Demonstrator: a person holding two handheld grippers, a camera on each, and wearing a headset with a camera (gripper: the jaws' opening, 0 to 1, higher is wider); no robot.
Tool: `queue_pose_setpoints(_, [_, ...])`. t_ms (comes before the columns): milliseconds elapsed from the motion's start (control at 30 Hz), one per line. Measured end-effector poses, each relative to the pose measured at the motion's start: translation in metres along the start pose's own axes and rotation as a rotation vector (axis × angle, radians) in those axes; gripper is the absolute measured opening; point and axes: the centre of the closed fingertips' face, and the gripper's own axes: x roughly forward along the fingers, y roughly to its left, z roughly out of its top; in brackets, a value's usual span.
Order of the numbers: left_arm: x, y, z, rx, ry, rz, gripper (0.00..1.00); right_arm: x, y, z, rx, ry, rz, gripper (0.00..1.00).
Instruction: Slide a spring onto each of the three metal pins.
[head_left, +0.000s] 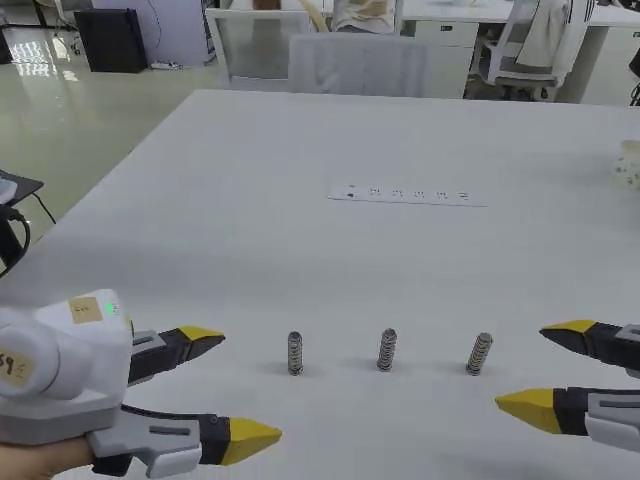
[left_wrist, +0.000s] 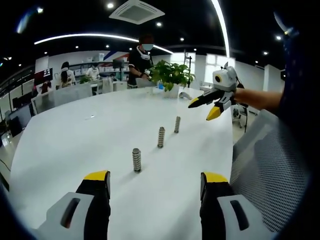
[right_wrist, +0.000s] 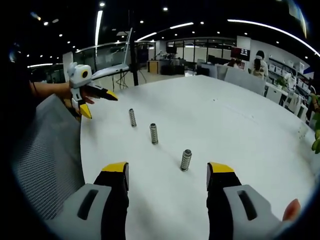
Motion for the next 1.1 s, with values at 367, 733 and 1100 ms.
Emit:
queue_pose_setpoints(367, [-0.0009, 0.0012, 0.0014, -0.014, -0.011, 0.012, 0.73, 0.0005, 0.0007, -0.0005, 0.0, 0.002, 0.004, 0.63])
queue_pose_setpoints(733, [-0.0012, 0.0027, 0.002, -0.022, -0.018, 0.019, 0.76, 0.0031, 0.0022, -0.0003, 0.0, 0.007, 0.014, 0.64])
queue_pose_setpoints(1100, [-0.0009, 0.0036, 0.0011, -0.021, -0.013, 0.021, 0.76, 0.0058, 0.0036, -0.0023, -0.006, 0.017, 0.024, 0.64])
